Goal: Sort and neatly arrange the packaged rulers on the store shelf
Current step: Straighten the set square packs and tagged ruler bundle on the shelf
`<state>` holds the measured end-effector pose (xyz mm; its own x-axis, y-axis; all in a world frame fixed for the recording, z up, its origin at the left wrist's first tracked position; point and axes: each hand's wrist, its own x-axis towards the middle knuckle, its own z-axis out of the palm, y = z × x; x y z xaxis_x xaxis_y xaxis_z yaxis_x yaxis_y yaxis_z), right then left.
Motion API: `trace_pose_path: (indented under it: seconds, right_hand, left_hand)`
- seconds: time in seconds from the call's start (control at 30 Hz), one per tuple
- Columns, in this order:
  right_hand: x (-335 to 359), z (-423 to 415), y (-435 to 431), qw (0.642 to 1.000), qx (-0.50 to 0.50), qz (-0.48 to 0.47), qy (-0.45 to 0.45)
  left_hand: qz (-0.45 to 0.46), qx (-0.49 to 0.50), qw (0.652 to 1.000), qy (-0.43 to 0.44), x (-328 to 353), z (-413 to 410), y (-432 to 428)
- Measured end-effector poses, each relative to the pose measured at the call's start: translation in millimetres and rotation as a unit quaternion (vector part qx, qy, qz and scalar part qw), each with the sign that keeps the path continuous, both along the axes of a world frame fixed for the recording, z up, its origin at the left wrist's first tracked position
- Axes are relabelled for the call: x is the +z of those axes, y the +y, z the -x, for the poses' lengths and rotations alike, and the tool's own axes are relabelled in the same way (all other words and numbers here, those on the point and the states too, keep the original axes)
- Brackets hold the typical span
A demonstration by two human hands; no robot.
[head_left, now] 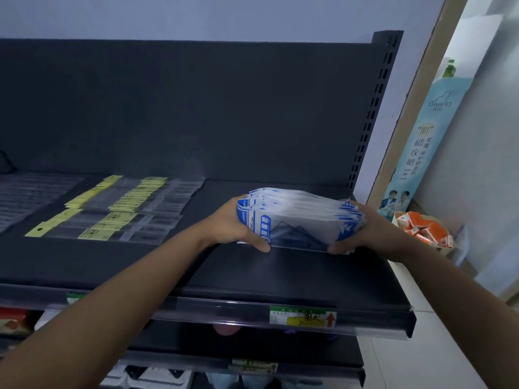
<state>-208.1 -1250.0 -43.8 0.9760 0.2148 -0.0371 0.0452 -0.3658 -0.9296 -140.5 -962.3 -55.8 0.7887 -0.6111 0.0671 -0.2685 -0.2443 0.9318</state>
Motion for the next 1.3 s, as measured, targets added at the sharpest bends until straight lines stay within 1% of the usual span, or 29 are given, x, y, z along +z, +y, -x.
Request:
trace_pose_path:
  seconds: [0.1,0.2,0.3,0.43,0.7,0.77,0.83,0.87,0.93,1.0,1.03,1.07,1.13,1.2,1.3]
  right_hand:
    - [-2.9,-0.6,-2.2,0.998,-0.025,-0.054,0.009]
    - [-6.6,-0.1,0.4,0.999,-0.015,-0.038,0.005]
    - [-8.9,-2.3,-0.7,0.999,-0.029,-0.021,-0.011]
    - [-9.1,-6.9,-5.0,0.999,-0.037,0.001,-0.021]
    - [1.4,-33.2,-5.5,0.998,-0.036,-0.035,-0.023]
    - [5.7,-34.1,-8.5,0.998,-0.049,-0.04,-0.02]
    - [11.3,-33.1,-10.9,0.996,-0.067,-0.048,-0.026]
    - [13.2,-32.9,-10.0,0.995,-0.083,-0.046,-0.036]
    - [12.8,-33.1,-3.2,0.987,-0.139,-0.006,-0.086]
    - [7.5,-33.7,6.9,0.961,-0.199,0.084,-0.174]
    - [4.3,-34.5,12.1,0.945,-0.206,0.137,-0.213]
    - [1.2,-35.4,16.7,0.933,-0.2,0.186,-0.233]
    - [-3.7,-40.0,22.9,0.921,-0.174,0.271,-0.22]
    - [-5.9,-48.1,27.6,0.908,-0.153,0.341,-0.19]
    - [-6.8,-62.7,40.4,0.889,-0.118,0.402,-0.183]
  left_hand:
    - [0.019,0.003,0.999,0.027,-0.1,-3.1,4.6]
    - [0.013,-0.004,0.999,0.035,2.2,-4.0,3.1]
    - [-0.009,-0.01,1.0,0.022,3.2,-4.9,-1.1]
    - [-0.023,0.007,1.0,0.013,2.8,-7.4,-2.2]
    - [-0.029,0.033,0.999,0.026,10.2,-26.4,-15.8]
    - [-0.014,0.036,0.999,0.032,11.0,-30.7,-13.6]
    - [0.028,0.072,0.996,0.043,12.3,-34.5,-8.7]
    - [0.044,0.096,0.994,0.035,13.0,-36.0,-7.1]
    - [0.041,0.134,0.99,-0.007,15.1,-36.8,-8.0]
    - [0.012,0.15,0.987,-0.058,15.3,-36.1,-14.1]
    - [-0.01,0.156,0.984,-0.085,15.1,-35.3,-17.5]
    - [-0.035,0.162,0.979,-0.116,14.9,-34.9,-20.7]
    - [-0.103,0.165,0.962,-0.191,16.2,-35.6,-26.0]
    - [-0.185,0.159,0.936,-0.254,20.9,-35.9,-33.7]
    - [-0.33,0.128,0.884,-0.306,22.0,-34.9,-54.3]
